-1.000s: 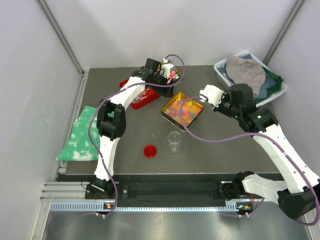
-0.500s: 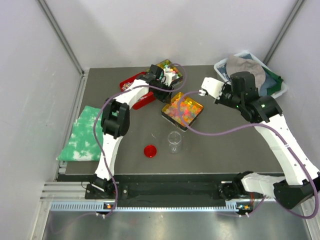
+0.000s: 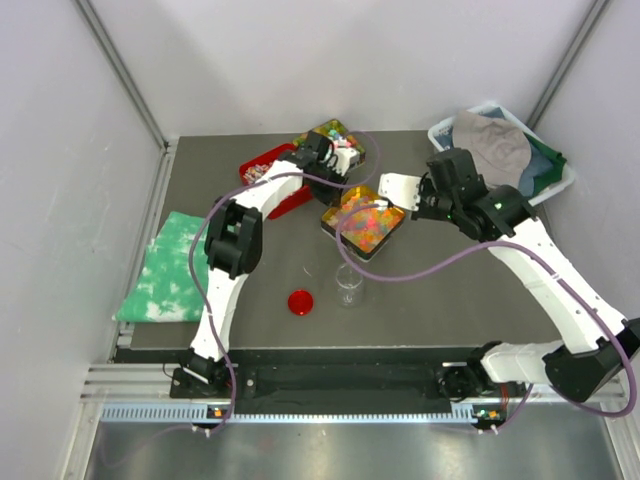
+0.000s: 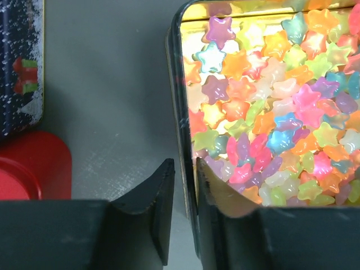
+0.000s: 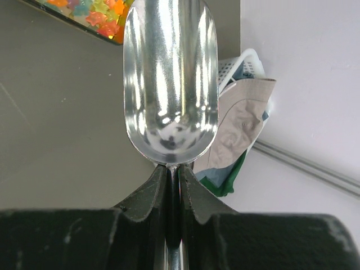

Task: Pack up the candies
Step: Scoop the fake candies from the storage box.

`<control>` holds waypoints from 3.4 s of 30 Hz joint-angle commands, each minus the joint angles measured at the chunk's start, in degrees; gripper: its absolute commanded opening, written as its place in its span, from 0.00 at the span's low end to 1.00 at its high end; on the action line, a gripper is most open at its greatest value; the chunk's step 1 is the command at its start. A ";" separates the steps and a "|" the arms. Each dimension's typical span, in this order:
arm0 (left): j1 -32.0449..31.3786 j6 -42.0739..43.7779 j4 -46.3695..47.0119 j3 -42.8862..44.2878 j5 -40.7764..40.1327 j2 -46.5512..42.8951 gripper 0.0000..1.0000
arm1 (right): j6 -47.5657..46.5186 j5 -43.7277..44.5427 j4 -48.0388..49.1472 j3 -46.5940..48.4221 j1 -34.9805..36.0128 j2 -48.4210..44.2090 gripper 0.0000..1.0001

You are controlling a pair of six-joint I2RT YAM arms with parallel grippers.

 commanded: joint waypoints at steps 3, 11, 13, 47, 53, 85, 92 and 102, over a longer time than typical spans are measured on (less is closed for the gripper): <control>-1.51 3.65 0.68 -0.62 -5.78 -1.75 0.19 | -3.34 4.03 2.72 -2.22 2.42 0.46 0.00; -2.82 4.44 1.65 -0.26 -9.39 -1.84 0.02 | -7.22 5.97 5.10 -6.44 4.01 0.89 0.00; -3.09 5.23 1.82 0.78 -11.14 -1.84 0.00 | -7.39 5.97 6.41 -7.41 4.01 1.42 0.00; -8.45 16.04 8.33 6.06 -14.93 -7.99 0.00 | -16.27 11.51 16.96 -7.06 1.81 18.39 0.00; -8.63 16.05 8.24 6.06 -12.82 -8.61 0.00 | -17.32 15.20 18.81 -5.48 0.49 22.69 0.00; -8.72 15.17 9.38 5.01 -10.36 -9.40 0.00 | -17.94 16.70 20.40 -6.45 6.20 29.55 0.00; -8.63 15.08 9.47 4.92 -10.71 -9.14 0.00 | -17.85 11.25 16.01 -8.11 6.12 26.57 0.00; -8.72 14.99 9.30 5.01 -10.71 -9.31 0.00 | -19.35 8.26 14.86 -11.37 6.20 24.71 0.00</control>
